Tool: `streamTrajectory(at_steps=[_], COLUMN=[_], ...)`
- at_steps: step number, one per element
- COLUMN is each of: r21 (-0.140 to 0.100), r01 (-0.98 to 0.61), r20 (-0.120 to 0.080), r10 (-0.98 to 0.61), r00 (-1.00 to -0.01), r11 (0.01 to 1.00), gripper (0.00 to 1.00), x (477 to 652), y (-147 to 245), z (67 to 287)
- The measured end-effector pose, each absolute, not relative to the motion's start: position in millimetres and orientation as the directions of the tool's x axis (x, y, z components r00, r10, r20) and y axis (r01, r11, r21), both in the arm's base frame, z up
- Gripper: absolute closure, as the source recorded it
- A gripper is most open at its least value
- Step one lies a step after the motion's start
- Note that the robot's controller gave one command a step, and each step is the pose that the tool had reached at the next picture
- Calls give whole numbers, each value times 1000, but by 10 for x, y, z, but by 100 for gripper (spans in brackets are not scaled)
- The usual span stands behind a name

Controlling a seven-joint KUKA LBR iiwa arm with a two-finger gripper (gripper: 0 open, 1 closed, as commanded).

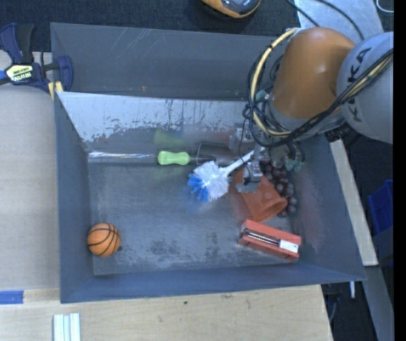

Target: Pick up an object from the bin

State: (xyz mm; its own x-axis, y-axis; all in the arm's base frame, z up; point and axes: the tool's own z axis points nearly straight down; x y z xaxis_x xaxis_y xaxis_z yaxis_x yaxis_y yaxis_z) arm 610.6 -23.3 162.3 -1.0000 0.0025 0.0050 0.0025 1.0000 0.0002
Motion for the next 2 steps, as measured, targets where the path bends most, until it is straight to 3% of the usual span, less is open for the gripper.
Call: streamTrajectory(at_steps=[1, 2], r21=[0, 1], r01=[2, 14], r20=[3, -11], r10=[2, 14], r00=[-1000, -1000], r11=[1000, 1000], gripper=[0, 100], x=[6106, 5590], y=[-233, -604], z=[1642, 745])
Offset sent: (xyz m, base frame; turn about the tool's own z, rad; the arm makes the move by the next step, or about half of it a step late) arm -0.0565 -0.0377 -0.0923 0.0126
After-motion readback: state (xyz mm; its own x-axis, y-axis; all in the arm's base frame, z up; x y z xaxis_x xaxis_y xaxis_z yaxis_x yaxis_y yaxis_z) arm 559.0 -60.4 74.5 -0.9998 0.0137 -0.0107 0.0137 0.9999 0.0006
